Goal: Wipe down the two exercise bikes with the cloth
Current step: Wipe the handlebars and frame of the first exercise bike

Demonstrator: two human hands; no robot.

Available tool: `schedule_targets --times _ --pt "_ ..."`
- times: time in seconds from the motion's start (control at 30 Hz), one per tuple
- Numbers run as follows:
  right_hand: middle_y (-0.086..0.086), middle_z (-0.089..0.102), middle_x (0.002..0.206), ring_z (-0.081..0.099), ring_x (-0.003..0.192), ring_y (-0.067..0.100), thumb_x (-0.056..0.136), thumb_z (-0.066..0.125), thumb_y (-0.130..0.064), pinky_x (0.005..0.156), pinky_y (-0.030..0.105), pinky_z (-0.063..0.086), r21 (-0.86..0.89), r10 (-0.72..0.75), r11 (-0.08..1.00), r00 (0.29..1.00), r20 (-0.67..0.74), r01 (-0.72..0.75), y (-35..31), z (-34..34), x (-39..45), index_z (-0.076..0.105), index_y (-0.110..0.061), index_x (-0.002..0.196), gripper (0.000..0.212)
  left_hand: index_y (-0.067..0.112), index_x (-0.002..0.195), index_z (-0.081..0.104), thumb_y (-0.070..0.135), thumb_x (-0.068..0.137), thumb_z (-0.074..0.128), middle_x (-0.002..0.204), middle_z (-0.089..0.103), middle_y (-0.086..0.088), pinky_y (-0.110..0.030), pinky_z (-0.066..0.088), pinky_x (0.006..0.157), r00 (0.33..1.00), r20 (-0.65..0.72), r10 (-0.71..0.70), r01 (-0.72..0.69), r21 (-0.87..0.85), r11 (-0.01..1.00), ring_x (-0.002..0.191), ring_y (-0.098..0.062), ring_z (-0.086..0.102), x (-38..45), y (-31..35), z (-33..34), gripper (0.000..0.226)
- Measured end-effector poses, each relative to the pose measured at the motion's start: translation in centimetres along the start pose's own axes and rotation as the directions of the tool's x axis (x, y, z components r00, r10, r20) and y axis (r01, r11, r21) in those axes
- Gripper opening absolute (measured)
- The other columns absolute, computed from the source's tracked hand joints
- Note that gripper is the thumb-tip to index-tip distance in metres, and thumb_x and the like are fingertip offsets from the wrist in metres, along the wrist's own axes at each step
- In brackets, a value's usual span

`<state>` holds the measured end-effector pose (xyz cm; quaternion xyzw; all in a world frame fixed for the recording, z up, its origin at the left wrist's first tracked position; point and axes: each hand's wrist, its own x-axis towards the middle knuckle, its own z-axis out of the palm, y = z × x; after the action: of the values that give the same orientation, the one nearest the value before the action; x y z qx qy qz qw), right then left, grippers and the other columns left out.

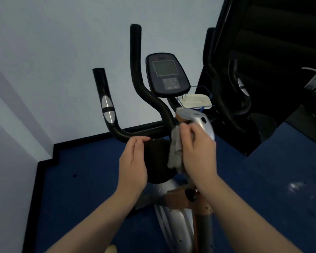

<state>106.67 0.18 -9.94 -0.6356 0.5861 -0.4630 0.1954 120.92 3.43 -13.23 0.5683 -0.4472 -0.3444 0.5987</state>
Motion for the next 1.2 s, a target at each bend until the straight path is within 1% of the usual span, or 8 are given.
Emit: schedule_targets --times 0.17,0.3,0.5,0.6,0.73,0.87,1.03,1.2 --pt "-0.002 0.063 0.088 0.060 0.079 0.019 0.095 0.041 -0.047 0.063 0.034 0.045 -0.441 -0.304 0.748 0.847 0.436 0.496 -3.7 3.9 1.7 0.061 -0.021 0.089 0.034 0.020 0.085 0.054 0.023 0.099 0.043 0.070 0.057 0.015 -0.010 0.043 0.056 0.984 -0.156 -0.090 0.075 -0.098 0.992 0.061 0.004 0.051 -1.3 -0.6 -0.5 0.018" --pt "0.002 0.065 0.075 0.061 0.077 0.026 0.096 0.037 -0.044 0.072 0.043 0.050 -0.311 -0.092 0.894 0.813 0.575 0.321 -2.1 0.0 3.3 0.060 -0.024 0.073 0.038 0.018 0.087 0.053 0.023 0.100 0.043 0.076 0.055 0.007 -0.009 0.042 0.058 0.992 -0.116 -0.052 0.050 -0.017 0.999 0.063 0.004 0.050 -1.5 -0.6 -1.0 0.017" --pt "0.004 0.065 0.083 0.063 0.072 0.029 0.099 0.037 -0.033 0.055 0.031 0.037 -0.608 -0.227 0.692 0.917 0.328 0.389 -3.1 3.3 1.4 0.061 -0.016 0.086 0.032 0.018 0.088 0.057 0.025 0.100 0.042 0.074 0.058 0.008 -0.010 0.042 0.058 0.994 -0.099 -0.042 0.044 0.015 0.999 0.064 0.003 0.050 -1.8 -0.6 -1.2 0.021" --pt "0.000 0.059 0.082 0.062 0.072 0.026 0.098 0.034 -0.042 0.057 0.033 0.041 -0.463 -0.189 0.836 0.946 0.262 0.295 -1.5 1.5 -0.4 0.053 -0.018 0.085 0.033 0.015 0.087 0.061 0.022 0.100 0.045 0.076 0.062 0.008 -0.010 0.044 0.060 0.998 -0.059 -0.029 0.030 0.005 1.000 0.068 0.002 0.054 -1.6 -0.3 -1.4 0.021" --pt "0.005 0.062 0.083 0.061 0.074 0.028 0.097 0.034 -0.040 0.061 0.035 0.044 -0.506 -0.249 0.799 0.945 0.214 0.325 -2.1 1.2 1.0 0.054 -0.015 0.084 0.035 0.012 0.089 0.066 0.017 0.098 0.048 0.083 0.067 -0.005 -0.018 0.049 0.067 1.000 0.003 -0.024 0.024 -0.029 0.999 0.076 -0.009 0.061 -1.4 -0.1 -2.5 0.021" --pt "0.007 0.062 0.087 0.058 0.080 0.025 0.095 0.044 -0.025 0.070 0.039 0.048 -0.253 -0.350 0.887 0.920 0.176 0.386 -5.1 5.0 -1.7 0.061 -0.010 0.089 0.024 0.014 0.091 0.061 0.020 0.101 0.043 0.079 0.063 0.000 -0.019 0.048 0.063 0.997 -0.047 -0.063 0.060 -0.064 0.996 0.069 -0.009 0.057 -1.9 -0.2 -1.9 0.021" --pt "-0.007 0.053 0.087 0.054 0.071 0.006 0.096 0.040 -0.036 0.060 0.027 0.049 0.027 -0.302 0.953 0.945 0.125 0.301 -3.1 4.5 -5.8 0.054 -0.018 0.090 0.023 0.012 0.092 0.060 0.016 0.102 0.037 0.078 0.061 0.006 -0.013 0.046 0.061 0.989 -0.118 -0.083 0.069 -0.121 0.990 0.067 0.001 0.055 -2.2 -0.1 -1.7 0.026" --pt "-0.007 0.054 0.084 0.056 0.073 0.007 0.095 0.052 -0.035 0.064 0.033 0.052 0.032 -0.189 0.982 0.976 0.109 0.187 -4.4 4.9 -3.5 0.049 -0.020 0.092 0.015 0.008 0.095 0.060 0.021 0.103 0.038 0.083 0.060 -0.002 -0.022 0.046 0.066 0.987 -0.101 -0.122 0.109 -0.125 0.986 0.073 -0.008 0.054 -1.8 0.2 -0.9 0.027"
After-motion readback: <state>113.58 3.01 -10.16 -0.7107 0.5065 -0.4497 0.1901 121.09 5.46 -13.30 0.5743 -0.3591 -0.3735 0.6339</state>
